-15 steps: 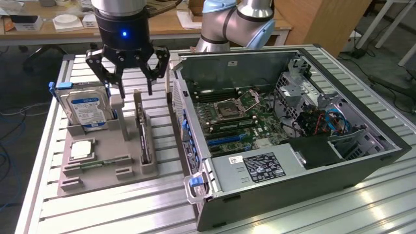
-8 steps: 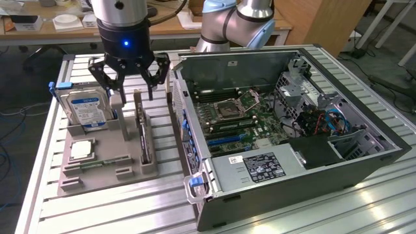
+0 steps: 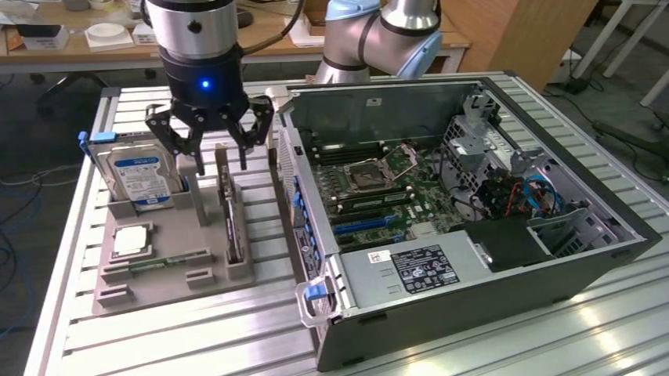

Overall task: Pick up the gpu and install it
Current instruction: 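Pick up the gpu and move the gpu toward the slot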

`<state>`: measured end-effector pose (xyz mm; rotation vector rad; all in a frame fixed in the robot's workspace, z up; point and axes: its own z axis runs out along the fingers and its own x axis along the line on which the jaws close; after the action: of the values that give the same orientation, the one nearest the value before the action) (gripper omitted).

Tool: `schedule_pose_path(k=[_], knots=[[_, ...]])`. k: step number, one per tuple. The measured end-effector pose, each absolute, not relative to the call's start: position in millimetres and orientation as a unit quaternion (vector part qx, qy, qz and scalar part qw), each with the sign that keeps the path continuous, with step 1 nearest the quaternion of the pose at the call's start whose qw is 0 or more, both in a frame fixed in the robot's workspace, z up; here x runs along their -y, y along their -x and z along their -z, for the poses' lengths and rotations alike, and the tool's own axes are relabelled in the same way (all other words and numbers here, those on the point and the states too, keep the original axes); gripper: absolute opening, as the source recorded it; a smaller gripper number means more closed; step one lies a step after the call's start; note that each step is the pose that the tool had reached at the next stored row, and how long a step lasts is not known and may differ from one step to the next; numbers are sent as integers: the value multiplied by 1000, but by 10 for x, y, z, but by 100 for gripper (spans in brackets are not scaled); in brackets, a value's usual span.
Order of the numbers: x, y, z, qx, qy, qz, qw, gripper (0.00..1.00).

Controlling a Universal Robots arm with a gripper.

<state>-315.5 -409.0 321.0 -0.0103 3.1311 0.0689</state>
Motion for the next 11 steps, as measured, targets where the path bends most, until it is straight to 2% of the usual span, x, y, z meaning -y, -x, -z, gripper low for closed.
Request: schedule_pose_path(k=[11], knots=[[4098,3154,-3025,-1000,4,-22,5,59]])
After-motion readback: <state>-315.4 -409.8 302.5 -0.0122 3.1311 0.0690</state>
